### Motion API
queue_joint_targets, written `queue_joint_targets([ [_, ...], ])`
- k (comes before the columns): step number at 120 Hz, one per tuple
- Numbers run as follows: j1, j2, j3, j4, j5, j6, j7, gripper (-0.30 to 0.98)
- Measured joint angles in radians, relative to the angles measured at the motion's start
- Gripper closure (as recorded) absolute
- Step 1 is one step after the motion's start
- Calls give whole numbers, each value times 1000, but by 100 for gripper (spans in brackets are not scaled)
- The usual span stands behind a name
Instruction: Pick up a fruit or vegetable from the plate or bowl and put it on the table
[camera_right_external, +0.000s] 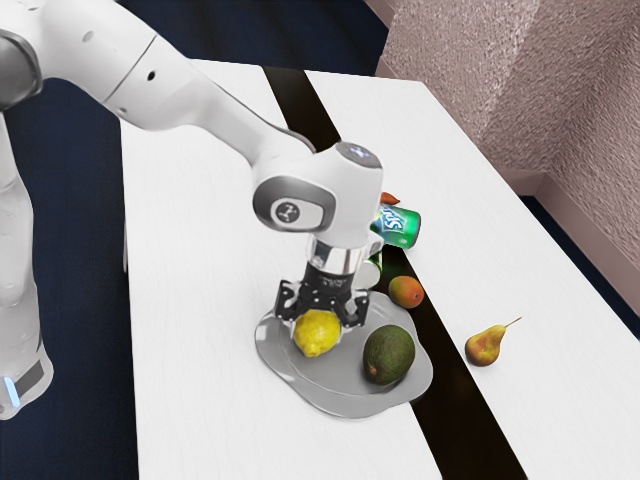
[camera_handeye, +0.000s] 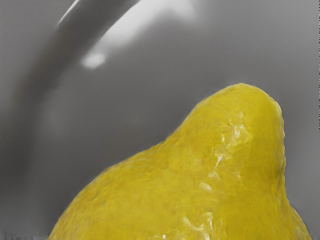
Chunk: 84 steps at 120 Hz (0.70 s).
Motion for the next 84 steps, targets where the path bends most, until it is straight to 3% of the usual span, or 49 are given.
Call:
queue_joint_targets([
  [31, 0, -81, -26, 1, 0, -16, 2, 25],
  [55, -1, -218, -120, -31, -29, -49, 8, 29],
  [84, -2, -159, -215, 82, -45, -79, 20, 24],
])
